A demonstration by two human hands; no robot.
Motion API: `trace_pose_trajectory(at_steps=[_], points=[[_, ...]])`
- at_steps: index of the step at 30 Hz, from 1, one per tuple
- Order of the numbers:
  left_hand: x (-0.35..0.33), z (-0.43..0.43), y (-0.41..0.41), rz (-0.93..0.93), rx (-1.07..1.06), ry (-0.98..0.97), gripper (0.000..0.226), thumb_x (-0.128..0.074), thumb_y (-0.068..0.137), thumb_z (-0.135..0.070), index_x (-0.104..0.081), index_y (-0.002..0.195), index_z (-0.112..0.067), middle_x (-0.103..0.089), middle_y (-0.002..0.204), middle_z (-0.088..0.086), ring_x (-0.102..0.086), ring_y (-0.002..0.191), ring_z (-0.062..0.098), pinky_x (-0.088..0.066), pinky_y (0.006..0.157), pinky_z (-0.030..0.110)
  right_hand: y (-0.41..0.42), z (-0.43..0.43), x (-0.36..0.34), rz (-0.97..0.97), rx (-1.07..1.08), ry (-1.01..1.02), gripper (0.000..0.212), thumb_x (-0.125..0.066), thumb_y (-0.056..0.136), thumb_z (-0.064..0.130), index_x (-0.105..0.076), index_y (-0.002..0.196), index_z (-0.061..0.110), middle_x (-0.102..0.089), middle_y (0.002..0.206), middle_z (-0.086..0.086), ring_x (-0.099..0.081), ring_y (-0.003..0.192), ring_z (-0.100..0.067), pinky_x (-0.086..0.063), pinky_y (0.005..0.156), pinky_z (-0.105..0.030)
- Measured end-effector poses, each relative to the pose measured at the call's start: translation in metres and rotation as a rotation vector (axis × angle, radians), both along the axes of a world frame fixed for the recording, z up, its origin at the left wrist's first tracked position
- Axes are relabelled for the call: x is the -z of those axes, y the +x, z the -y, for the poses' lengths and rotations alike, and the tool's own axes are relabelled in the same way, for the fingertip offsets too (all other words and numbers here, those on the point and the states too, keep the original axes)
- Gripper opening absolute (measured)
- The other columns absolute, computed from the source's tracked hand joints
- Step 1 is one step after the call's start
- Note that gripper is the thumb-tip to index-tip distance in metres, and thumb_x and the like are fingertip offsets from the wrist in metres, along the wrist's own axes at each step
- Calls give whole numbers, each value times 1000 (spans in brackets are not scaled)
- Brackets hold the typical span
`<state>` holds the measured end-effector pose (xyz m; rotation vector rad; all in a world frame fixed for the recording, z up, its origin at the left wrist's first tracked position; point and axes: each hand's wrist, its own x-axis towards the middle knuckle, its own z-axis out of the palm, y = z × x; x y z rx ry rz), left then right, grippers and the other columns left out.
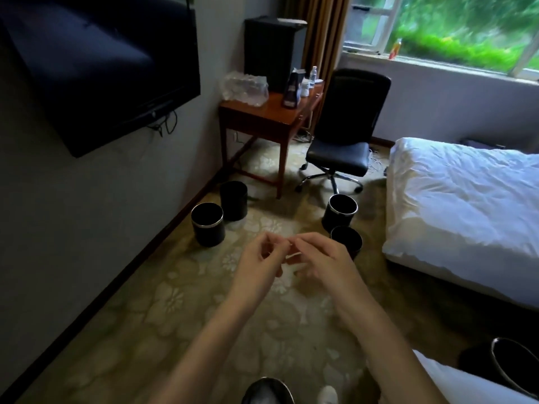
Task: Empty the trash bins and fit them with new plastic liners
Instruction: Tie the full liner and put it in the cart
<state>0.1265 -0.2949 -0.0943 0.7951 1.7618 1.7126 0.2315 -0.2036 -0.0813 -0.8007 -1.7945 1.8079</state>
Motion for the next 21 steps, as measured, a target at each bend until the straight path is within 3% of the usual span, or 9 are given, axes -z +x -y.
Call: trace_pose_trajectory(at_steps=[10, 15, 21], points=[[40, -107, 8, 40, -318, -140, 13, -59, 95, -9, -60, 94, 5, -57, 71, 2, -51, 54, 5, -43, 51, 19, -31, -138, 56, 48, -342, -144, 16, -56, 99, 19, -73, 99, 18, -75, 93, -4, -72, 85, -18, -54, 63, -22], [77, -84, 32, 124, -520, -176, 10, -60, 95, -8, -60, 85, -12, -57, 61, -10, -52, 51, 4, -45, 50, 21, -36, -125, 86, 159, -527, -194, 17, -55, 99, 16, -69, 104, 7, -74, 97, -12, -72, 89, -26, -56, 64, -23], [125, -29, 78, 211, -684, -168, 11, -63, 92, -6, -60, 83, -11, -57, 62, -5, -51, 51, 2, -44, 50, 20, -7, -74, 132, 243, -675, -212, 18, -56, 99, 19, -71, 101, 11, -75, 94, -9, -72, 86, -21, -56, 68, -25]])
